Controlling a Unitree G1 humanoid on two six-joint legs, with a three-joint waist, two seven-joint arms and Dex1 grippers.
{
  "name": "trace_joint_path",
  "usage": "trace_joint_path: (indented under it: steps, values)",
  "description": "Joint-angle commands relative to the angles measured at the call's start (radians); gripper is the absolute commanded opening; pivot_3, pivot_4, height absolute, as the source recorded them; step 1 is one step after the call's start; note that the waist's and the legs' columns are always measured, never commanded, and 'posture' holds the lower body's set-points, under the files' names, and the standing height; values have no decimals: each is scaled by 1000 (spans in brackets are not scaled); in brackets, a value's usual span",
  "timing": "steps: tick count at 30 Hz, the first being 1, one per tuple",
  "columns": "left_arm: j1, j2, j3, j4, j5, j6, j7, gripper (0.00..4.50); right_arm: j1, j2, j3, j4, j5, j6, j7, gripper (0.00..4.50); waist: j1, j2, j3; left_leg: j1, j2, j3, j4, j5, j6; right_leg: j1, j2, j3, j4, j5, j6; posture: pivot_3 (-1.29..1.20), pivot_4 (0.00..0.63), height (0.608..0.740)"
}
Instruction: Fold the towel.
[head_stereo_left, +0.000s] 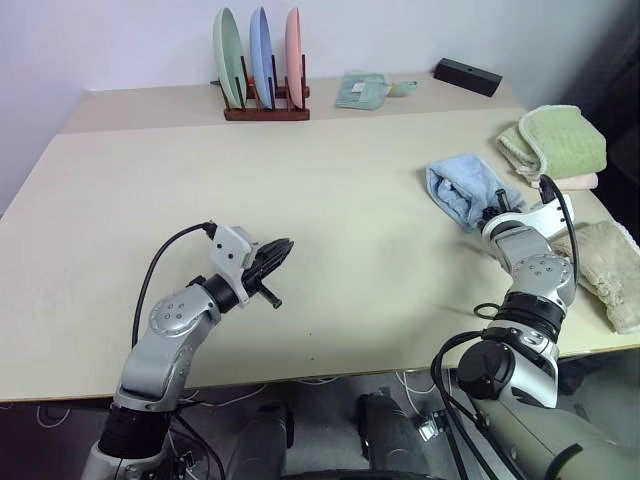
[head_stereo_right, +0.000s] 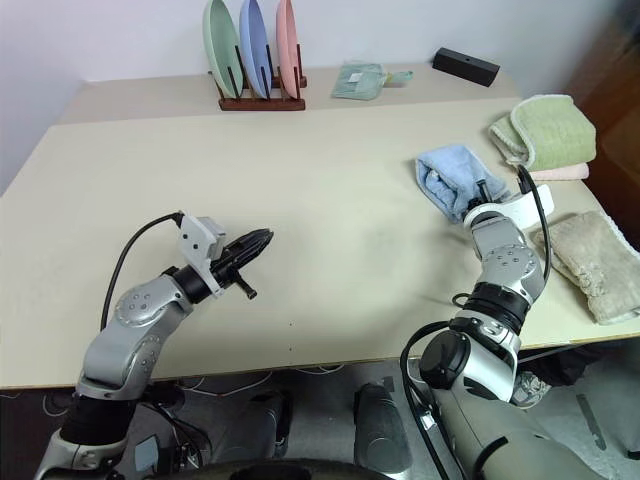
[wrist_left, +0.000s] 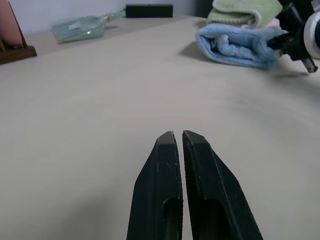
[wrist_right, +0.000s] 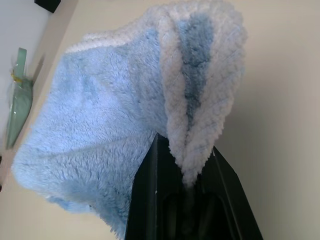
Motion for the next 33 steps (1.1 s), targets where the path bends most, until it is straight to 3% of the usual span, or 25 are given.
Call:
trace_joint_path:
  steps: [1, 7, 14, 18, 23, 28, 33]
  values:
    - [6, 3, 8, -20, 6, -17, -6, 170, 14, -16, 12, -74, 43, -16, 11, 1389, 1, 0, 0, 0, 0, 0, 0, 0, 0, 0, 0, 0, 0, 0, 0, 0, 150, 740]
    - [7, 8, 24, -4, 13, -33, -2, 170, 94, -109, 163, -241, -14, 21, 92, 4442, 1, 2, 1, 0, 0, 0, 0, 0, 0, 0, 0, 0, 0, 0, 0, 0, 150, 740]
    - [-21, 72, 120, 48, 12, -79, -28, 170, 294, -355, 500, -524, -205, -48, 391, 4482, -3, 2, 1, 0, 0, 0, 0, 0, 0, 0, 0, 0, -1, 0, 0, 0, 150, 740]
    - [-25, 103, 156, 77, 22, -98, -28, 170, 315, -410, 599, -604, -202, -97, 583, 4482, -6, 2, 1, 1, 1, 0, 0, 0, 0, 0, 1, 0, -1, 0, 0, 0, 150, 740]
    - [24, 169, 264, 122, 26, -124, -29, 170, 365, -511, 850, -697, -265, -210, 927, 4482, 2, 0, 1, 0, 0, -1, 0, 0, 1, 1, 0, -1, -3, -1, 1, 0, 150, 740]
    - [76, 171, 292, 100, 39, -137, -5, 170, 364, -521, 888, -613, -287, -263, 1051, 4482, 16, -1, 2, 0, 0, 0, 2, -1, 1, 3, -1, -1, -4, -1, 1, 0, 150, 740]
    - [128, 166, 303, 59, 31, -133, 3, 170, 334, -491, 878, -488, -333, -313, 1071, 4482, 28, -2, 2, 0, 0, -1, 2, -1, 1, 3, -1, -1, -4, -1, 1, 0, 150, 740]
